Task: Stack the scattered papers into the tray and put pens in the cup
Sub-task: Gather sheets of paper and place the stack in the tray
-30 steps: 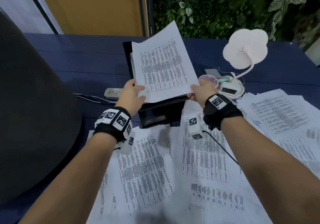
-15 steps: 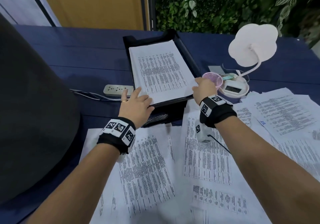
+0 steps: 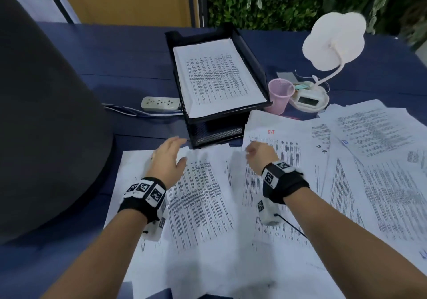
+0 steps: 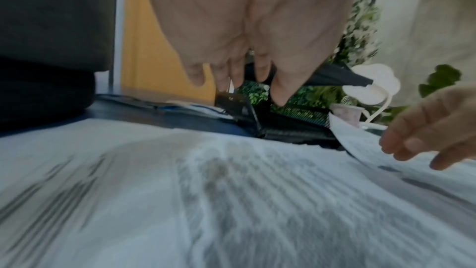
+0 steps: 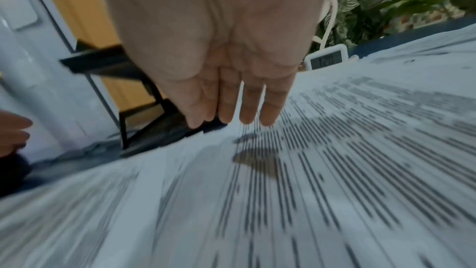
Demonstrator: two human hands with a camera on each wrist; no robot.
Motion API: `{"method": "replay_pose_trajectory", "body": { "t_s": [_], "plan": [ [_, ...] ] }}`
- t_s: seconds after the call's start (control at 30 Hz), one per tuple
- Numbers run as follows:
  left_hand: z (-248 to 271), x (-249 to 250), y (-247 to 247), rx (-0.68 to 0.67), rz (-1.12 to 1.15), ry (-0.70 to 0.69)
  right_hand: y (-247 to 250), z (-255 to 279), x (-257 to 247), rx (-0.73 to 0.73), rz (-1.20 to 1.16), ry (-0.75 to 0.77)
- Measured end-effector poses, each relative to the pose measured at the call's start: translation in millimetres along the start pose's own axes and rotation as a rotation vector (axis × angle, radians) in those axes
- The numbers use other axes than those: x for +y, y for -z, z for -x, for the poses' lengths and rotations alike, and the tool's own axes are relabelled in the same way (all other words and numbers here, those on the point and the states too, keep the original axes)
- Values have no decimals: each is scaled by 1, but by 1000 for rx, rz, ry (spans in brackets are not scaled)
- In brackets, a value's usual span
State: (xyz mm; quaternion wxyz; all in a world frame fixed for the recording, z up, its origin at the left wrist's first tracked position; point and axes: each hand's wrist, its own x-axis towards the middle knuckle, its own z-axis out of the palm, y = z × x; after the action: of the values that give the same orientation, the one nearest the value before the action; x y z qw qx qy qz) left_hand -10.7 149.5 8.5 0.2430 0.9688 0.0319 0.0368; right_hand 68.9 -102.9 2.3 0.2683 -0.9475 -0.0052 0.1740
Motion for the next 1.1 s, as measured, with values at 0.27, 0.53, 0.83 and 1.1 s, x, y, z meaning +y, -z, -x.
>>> {"method": "replay_pose_trajectory", "body": {
  "t_s": [0.27, 0.53, 0.83, 1.1],
  "plan": [
    [38, -51, -19, -235, -132, 640, -48, 25, 20, -249, 265, -15],
    [28, -55, -24, -254, -84, 641, -29, 40, 62, 28, 265, -590],
    [13, -50, -28, -317, -204, 480, -10, 50, 94, 23, 244, -711],
    [11, -19, -48, -442, -235, 409, -1, 47, 94, -42, 230, -486]
  ]
}}
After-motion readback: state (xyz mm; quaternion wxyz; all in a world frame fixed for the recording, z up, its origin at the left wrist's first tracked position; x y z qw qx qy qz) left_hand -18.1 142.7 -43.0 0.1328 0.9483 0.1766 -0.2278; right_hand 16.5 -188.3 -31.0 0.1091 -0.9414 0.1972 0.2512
